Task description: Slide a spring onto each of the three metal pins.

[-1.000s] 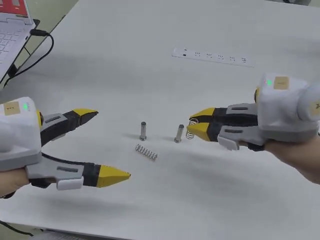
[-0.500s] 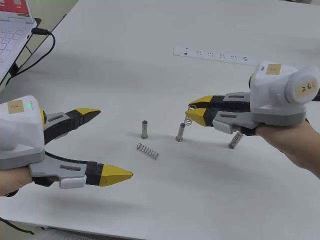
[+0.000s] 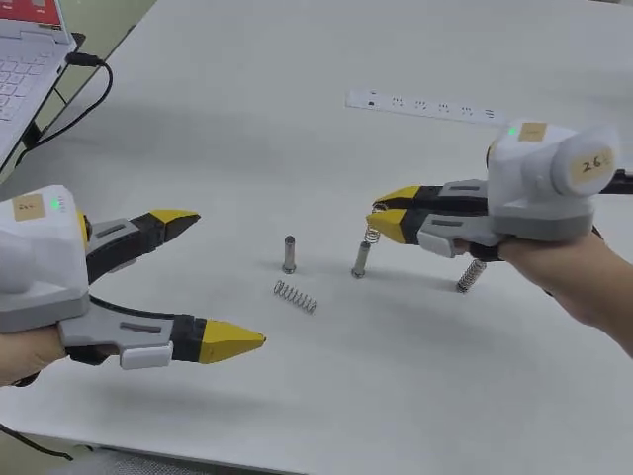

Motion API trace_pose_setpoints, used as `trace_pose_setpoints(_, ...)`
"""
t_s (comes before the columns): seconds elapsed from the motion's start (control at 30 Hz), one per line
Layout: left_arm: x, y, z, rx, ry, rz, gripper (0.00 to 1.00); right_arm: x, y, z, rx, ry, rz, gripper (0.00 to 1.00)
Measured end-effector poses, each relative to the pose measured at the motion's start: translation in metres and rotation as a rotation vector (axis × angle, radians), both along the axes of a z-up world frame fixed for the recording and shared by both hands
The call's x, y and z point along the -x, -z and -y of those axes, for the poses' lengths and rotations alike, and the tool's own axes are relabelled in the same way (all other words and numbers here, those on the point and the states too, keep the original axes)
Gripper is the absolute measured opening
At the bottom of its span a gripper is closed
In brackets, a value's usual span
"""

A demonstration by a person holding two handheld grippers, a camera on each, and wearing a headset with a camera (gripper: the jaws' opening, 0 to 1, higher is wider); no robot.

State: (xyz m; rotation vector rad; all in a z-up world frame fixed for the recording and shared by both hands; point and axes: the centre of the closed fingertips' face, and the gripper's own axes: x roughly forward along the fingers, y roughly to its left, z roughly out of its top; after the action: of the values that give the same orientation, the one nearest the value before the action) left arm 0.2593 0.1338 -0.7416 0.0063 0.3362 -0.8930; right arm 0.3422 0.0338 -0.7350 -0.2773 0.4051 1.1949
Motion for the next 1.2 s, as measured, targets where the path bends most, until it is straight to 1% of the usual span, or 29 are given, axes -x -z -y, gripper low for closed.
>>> trace_pose_setpoints(0.13,-0.002,0.000,-0.001,-0.003,-0.008,0.003,0.98,-0.002,0.001,0.000,-0.009,0.008,-0.012,0.07)
trace_pose_setpoints(0.3,-0.003,0.000,-0.003,-0.005,-0.015,0.005,0.98,-0.003,0.003,-0.001,-0.003,0.009,-0.016,0.07)
trace_pose_setpoints(0.63,-0.002,0.000,-0.004,0.002,-0.024,0.000,0.98,-0.003,0.007,0.000,-0.001,0.011,-0.028,0.07)
trace_pose_setpoints(0.73,-0.002,-0.001,-0.004,0.014,-0.030,-0.005,0.98,-0.003,0.008,-0.001,0.001,0.007,-0.029,0.07)
trace_pose_setpoints(0.97,-0.001,0.001,-0.006,0.011,-0.034,-0.010,0.98,-0.003,0.012,-0.002,0.004,0.005,-0.032,0.07)
trace_pose_setpoints(1.03,-0.001,0.001,-0.006,0.007,-0.035,-0.006,0.98,-0.004,0.014,-0.002,0.009,0.006,-0.032,0.07)
trace_pose_setpoints(1.2,-0.002,0.002,-0.008,0.008,-0.042,-0.008,0.98,-0.004,0.016,-0.002,0.012,0.005,-0.033,0.07)
